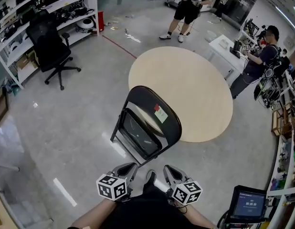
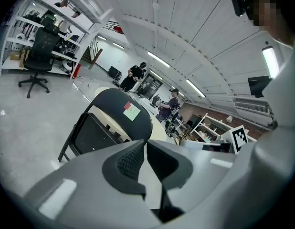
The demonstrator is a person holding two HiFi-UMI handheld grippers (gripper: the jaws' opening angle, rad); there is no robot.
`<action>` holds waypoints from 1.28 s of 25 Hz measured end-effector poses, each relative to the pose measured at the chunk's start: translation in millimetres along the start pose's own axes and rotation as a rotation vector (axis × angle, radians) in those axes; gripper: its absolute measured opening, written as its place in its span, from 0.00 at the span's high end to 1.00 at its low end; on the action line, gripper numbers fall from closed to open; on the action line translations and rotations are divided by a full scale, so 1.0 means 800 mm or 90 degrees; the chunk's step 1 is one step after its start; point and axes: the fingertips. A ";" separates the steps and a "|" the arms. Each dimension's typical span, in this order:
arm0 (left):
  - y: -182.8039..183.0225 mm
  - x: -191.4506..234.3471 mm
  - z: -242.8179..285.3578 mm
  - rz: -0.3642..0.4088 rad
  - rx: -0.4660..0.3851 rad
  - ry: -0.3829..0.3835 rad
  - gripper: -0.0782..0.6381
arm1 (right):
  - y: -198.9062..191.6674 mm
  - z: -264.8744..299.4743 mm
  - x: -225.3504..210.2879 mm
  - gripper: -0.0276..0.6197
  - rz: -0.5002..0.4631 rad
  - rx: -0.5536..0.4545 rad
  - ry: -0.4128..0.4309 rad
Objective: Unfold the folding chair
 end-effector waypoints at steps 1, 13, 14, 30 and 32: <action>0.005 -0.004 0.008 -0.003 -0.006 0.003 0.86 | 0.007 0.004 -0.007 0.95 -0.002 0.004 0.005; 0.032 0.008 0.048 -0.045 -0.077 0.107 0.83 | 0.116 0.091 -0.108 0.95 -0.112 0.019 0.071; 0.031 0.010 0.047 -0.052 -0.082 0.117 0.83 | 0.123 0.100 -0.115 0.95 -0.120 0.022 0.076; 0.028 0.026 -0.008 -0.080 -0.140 0.240 0.82 | 0.193 0.218 -0.192 0.74 -0.167 0.082 0.157; 0.031 0.027 -0.019 -0.078 -0.143 0.250 0.82 | 0.190 0.227 -0.198 0.71 -0.164 0.097 0.159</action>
Point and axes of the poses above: the fingertips, and each gripper's own axes: z forward along the fingers, x to its left, y out of its top, and after that the axes turned 4 degrees about -x, right-handed
